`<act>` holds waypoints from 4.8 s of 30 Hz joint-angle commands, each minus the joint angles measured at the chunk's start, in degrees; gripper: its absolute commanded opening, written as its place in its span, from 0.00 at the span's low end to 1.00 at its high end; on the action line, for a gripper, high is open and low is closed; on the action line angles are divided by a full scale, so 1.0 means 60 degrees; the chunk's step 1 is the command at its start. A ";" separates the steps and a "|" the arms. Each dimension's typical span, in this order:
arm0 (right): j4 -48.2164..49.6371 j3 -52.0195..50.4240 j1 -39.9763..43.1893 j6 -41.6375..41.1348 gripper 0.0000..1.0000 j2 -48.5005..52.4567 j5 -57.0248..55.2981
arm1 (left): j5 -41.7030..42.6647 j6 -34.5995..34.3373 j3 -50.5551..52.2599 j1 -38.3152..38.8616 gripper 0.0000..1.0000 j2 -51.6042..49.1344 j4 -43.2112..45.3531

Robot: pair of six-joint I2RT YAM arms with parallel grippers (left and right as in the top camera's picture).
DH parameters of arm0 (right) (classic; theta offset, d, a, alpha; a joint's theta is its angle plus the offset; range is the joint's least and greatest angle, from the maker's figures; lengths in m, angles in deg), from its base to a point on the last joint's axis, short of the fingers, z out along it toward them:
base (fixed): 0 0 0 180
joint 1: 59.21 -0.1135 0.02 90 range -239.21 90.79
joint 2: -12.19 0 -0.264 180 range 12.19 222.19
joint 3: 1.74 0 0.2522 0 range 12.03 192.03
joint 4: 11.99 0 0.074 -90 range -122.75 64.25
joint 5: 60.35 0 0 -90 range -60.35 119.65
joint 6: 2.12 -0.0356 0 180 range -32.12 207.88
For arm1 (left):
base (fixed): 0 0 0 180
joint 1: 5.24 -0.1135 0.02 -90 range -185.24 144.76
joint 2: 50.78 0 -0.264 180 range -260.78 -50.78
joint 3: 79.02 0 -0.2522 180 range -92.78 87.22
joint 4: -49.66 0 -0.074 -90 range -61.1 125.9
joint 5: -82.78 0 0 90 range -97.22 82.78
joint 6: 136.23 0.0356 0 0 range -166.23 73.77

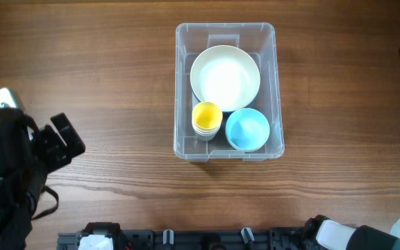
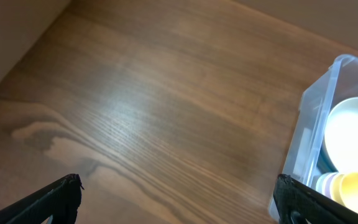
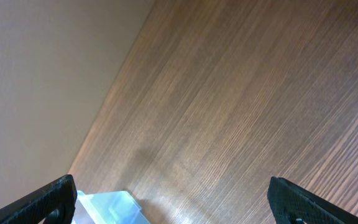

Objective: Pack container

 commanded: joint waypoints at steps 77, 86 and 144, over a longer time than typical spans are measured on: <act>0.0000 0.0029 0.0004 -0.0062 1.00 0.0036 0.0047 | 0.1319 -0.0117 1.4590 -0.0703 1.00 0.8072 0.8378; 0.0000 0.0018 -0.0120 -0.0066 1.00 -0.0106 0.0047 | 0.1319 -0.0117 1.4586 -0.0703 1.00 0.8072 0.8378; 0.6645 -1.4418 -0.3282 0.4368 1.00 -1.1672 0.2408 | 0.1319 -0.0117 1.4590 -0.0703 1.00 0.8072 0.8378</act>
